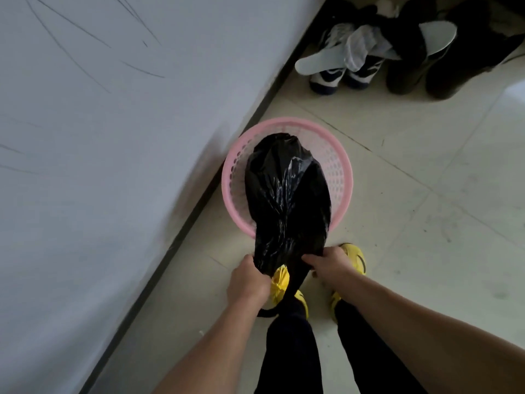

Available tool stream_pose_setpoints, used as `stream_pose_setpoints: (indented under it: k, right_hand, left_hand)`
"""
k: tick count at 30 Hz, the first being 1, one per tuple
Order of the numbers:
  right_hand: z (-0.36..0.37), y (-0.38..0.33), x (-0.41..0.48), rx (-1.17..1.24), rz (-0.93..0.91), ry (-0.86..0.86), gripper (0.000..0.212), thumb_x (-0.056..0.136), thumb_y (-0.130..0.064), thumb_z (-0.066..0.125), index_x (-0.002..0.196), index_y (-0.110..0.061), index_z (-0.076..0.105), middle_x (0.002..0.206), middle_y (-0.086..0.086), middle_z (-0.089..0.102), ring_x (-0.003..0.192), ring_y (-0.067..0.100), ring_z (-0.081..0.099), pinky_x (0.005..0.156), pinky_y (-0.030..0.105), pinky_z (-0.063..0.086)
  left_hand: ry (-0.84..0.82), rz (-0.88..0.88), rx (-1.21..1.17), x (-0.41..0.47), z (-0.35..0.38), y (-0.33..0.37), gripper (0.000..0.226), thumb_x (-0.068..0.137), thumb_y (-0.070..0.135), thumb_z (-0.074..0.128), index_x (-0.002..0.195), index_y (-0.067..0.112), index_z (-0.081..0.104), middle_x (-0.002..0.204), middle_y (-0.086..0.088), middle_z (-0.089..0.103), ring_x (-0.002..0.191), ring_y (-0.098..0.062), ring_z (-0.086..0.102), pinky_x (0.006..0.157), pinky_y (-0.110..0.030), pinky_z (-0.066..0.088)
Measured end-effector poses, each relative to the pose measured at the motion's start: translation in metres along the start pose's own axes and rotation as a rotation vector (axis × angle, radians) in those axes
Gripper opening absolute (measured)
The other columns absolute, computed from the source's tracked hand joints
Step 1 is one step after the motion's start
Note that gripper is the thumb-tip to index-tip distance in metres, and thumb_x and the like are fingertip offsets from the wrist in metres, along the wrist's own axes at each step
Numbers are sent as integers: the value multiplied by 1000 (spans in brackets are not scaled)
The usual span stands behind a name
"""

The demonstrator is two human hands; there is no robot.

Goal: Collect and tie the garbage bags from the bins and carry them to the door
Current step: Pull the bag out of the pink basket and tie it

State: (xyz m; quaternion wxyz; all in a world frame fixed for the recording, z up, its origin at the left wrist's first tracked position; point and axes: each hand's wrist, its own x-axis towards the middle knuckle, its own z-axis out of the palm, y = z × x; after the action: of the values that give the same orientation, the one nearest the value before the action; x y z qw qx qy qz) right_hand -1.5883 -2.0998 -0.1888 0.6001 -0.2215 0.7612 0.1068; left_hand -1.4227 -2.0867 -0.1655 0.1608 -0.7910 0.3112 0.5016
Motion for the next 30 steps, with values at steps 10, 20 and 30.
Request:
stream_pose_setpoints:
  k: [10, 20, 30]
  right_hand:
    - [-49, -44, -49, 95, -107, 64, 16, 85, -17, 55, 89, -6, 65, 76, 12, 73, 71, 28, 73, 58, 35, 55]
    - [-127, -76, -164, 68, -282, 85, 13, 91, -15, 56, 87, -6, 65, 85, 10, 72, 71, 17, 72, 49, 20, 44]
    - [-132, -34, -257, 72, -381, 122, 34, 93, -11, 55, 125, -15, 46, 101, 14, 67, 71, 18, 66, 46, 21, 43]
  left_hand:
    - [144, 175, -47, -38, -51, 28, 19, 94, 13, 39, 79, 10, 51, 75, -5, 53, 67, -24, 50, 57, -30, 36]
    - [345, 328, -376, -158, -106, 75, 29, 96, 18, 43, 68, 21, 36, 62, 3, 39, 58, -15, 41, 57, -30, 34]
    - [554, 562, -572, -266, -131, 63, 39, 86, 14, 55, 56, 13, 30, 48, 6, 29, 44, -10, 25, 46, -24, 20]
